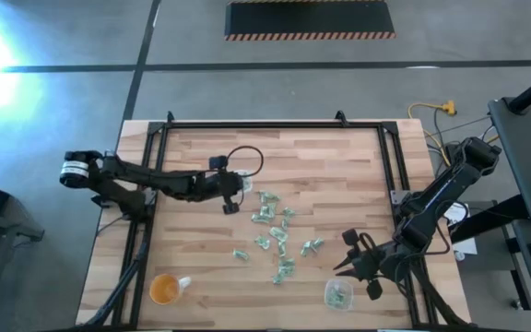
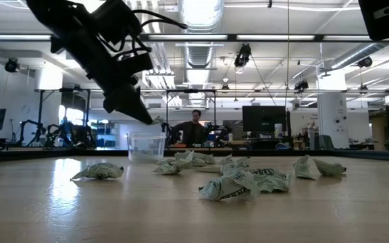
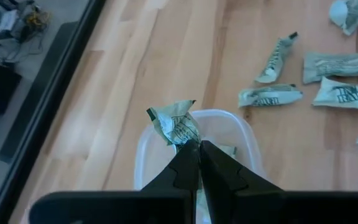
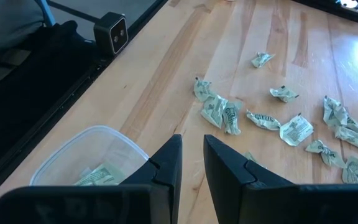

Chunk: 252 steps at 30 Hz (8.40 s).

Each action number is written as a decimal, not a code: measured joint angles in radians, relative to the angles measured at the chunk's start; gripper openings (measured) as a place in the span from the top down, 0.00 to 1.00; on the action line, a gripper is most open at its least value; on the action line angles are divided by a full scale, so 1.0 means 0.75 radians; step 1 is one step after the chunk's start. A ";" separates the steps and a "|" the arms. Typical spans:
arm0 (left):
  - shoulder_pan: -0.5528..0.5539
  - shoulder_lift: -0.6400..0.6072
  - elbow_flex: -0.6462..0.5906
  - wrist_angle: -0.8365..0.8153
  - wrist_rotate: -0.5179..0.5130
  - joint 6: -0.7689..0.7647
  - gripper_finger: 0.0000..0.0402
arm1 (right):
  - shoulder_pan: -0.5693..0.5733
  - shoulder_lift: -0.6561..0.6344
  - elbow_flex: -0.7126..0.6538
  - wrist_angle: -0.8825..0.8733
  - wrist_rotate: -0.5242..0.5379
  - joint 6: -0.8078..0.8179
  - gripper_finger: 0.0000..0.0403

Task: Pick and place Stevia / Truvia into bins
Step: Put the stevia packet into the top transparent container, then put the stevia packet into the bottom transparent container, then put the stevia packet into the top transparent container

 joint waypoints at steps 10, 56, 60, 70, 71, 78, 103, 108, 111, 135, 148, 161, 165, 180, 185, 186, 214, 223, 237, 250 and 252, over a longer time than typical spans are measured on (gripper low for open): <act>0.000 0.000 -0.021 0.001 0.000 -0.012 0.95 | 0.000 0.000 -0.001 0.000 0.000 0.001 0.86; -0.003 -0.068 -0.029 0.000 -0.020 -0.016 0.72 | -0.538 0.000 -0.206 0.048 -0.225 -0.010 0.60; -0.004 -0.068 -0.029 0.000 -0.020 -0.016 0.72 | -0.564 0.000 -0.226 0.060 -0.232 0.015 0.59; -0.004 -0.068 -0.029 0.000 -0.019 -0.016 0.72 | -0.649 0.037 -0.263 0.126 -0.325 0.016 0.59; -0.004 -0.068 -0.029 0.001 -0.019 -0.016 0.72 | -0.655 0.055 -0.263 0.144 -0.342 0.016 0.59; -0.004 -0.068 -0.029 0.000 -0.019 -0.017 0.72 | -0.693 0.216 -0.233 0.184 -0.417 -0.027 0.59; -0.004 -0.068 -0.030 -0.002 -0.010 -0.017 0.72 | -0.713 0.334 -0.191 0.170 -0.519 -0.027 0.72; -0.004 -0.068 -0.030 -0.002 -0.010 -0.017 0.72 | -0.713 0.334 -0.191 0.158 -0.519 -0.037 0.84; -0.004 -0.068 -0.030 -0.002 -0.010 -0.017 0.72 | -0.713 0.331 -0.191 0.140 -0.519 -0.045 0.92; -0.003 -0.068 -0.030 0.000 -0.009 -0.017 0.72 | -0.637 0.043 -0.191 0.064 -0.515 -0.060 0.98; -0.003 -0.068 -0.030 0.000 -0.009 -0.017 0.72 | -0.304 -0.141 -0.191 0.130 -0.515 -0.037 0.98; -0.003 -0.067 -0.030 0.000 -0.009 -0.048 0.72 | -0.125 0.061 -0.191 0.431 -0.516 -0.019 0.98; -0.003 -0.068 -0.031 0.000 -0.009 -0.048 0.72 | -0.115 0.123 -0.173 0.451 -0.539 0.020 0.98; -0.003 -0.067 -0.039 -0.001 -0.009 -0.050 0.72 | -0.110 0.302 -0.033 0.367 -0.645 0.056 0.98; -0.004 -0.067 -0.040 -0.001 -0.009 -0.050 0.72 | -0.110 0.291 -0.035 0.347 -0.610 0.071 0.95; -0.003 -0.067 -0.041 0.001 -0.009 -0.050 0.72 | -0.110 0.290 -0.035 0.347 -0.609 0.071 0.94; -0.104 -0.068 -0.031 -0.003 0.297 -0.052 0.72 | -0.111 0.040 -0.032 0.145 -0.292 -0.065 0.81; -0.205 -0.069 -0.031 -0.039 0.445 -0.177 0.72 | -0.110 0.040 -0.034 0.082 -0.189 -0.007 0.83; -0.502 -0.056 -0.042 0.061 0.499 -0.189 0.72 | -0.111 0.031 -0.024 0.058 -0.146 -0.026 0.84; -0.594 0.213 -0.018 0.239 0.510 -0.116 0.72 | -0.110 0.026 -0.023 0.062 -0.116 -0.025 0.85; -0.594 0.241 -0.018 0.256 0.509 -0.117 0.72 | -0.110 0.026 -0.023 0.061 -0.116 -0.024 0.85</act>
